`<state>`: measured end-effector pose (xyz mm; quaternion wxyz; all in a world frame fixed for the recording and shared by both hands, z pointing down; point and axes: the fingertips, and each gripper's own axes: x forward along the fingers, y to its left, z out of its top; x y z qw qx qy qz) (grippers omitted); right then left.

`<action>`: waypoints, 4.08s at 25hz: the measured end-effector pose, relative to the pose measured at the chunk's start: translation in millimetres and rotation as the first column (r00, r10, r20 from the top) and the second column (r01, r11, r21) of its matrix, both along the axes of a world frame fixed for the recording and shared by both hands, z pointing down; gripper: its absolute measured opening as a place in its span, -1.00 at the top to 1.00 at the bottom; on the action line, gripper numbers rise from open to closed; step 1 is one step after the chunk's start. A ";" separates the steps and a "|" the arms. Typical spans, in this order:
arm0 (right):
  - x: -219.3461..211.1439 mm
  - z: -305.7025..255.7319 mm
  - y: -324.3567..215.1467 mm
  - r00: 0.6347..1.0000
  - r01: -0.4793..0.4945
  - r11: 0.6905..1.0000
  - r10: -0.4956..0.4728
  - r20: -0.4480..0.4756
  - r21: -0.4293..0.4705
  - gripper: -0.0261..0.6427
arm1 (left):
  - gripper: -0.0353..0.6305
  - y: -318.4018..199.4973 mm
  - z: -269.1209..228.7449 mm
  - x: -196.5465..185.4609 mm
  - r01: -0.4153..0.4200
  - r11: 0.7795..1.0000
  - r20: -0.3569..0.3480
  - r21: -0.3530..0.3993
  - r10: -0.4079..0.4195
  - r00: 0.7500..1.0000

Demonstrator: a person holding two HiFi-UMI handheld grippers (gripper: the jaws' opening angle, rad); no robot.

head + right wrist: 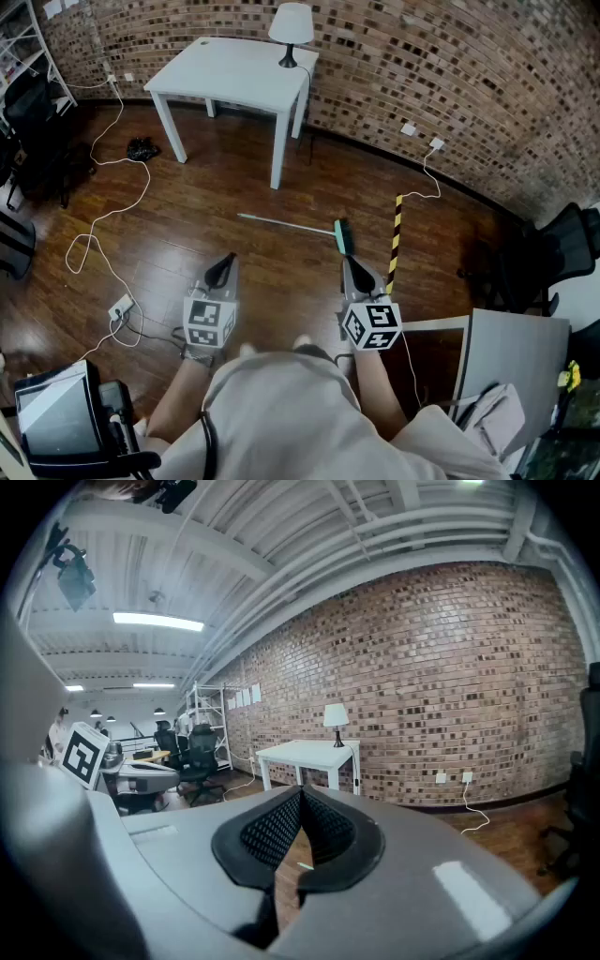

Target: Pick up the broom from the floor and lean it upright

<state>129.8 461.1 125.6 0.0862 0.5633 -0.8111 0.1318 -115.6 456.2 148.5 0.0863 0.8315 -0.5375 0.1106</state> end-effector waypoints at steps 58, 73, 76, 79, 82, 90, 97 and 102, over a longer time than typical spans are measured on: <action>102.9 32.5 -390.9 0.996 0.066 0.998 -0.067 -0.052 -0.012 0.88 | 0.89 -374.4 28.3 67.5 0.039 0.997 0.143 -0.066 -0.029 0.989; -1.9 134.5 -442.7 0.905 0.364 0.912 -0.394 -0.162 -0.188 0.75 | 0.89 -388.6 121.6 -12.5 0.157 0.963 0.166 -0.219 -0.122 0.979; -20.0 176.8 -453.8 0.887 0.388 0.888 -0.432 -0.162 -0.246 0.75 | 0.89 -388.6 156.0 -34.8 0.170 0.950 0.214 -0.262 -0.114 0.970; -38.8 220.3 -463.6 0.874 0.399 0.868 -0.457 -0.162 -0.295 0.75 | 0.89 -394.1 192.1 -50.9 0.178 0.938 0.234 -0.298 -0.109 0.966; -52.1 264.7 -470.4 0.852 0.417 0.843 -0.492 -0.176 -0.341 0.75 | 0.89 -401.6 227.4 -59.0 0.195 0.927 0.232 -0.322 -0.122 0.965; -67.5 394.5 -488.7 0.822 0.414 0.802 -0.533 -0.201 -0.431 0.74 | 0.89 -440.6 339.3 -48.4 0.141 0.919 0.158 -0.368 -0.088 0.984; -90.5 499.3 -489.8 0.827 0.412 0.783 -0.536 -0.169 -0.466 0.74 | 0.89 -449.8 444.7 -50.2 0.201 0.873 0.123 -0.445 -0.163 0.979; -103.4 563.6 -492.5 0.830 0.413 0.761 -0.541 -0.137 -0.500 0.74 | 0.89 -438.3 509.0 -49.7 0.231 0.833 0.119 -0.503 -0.198 0.973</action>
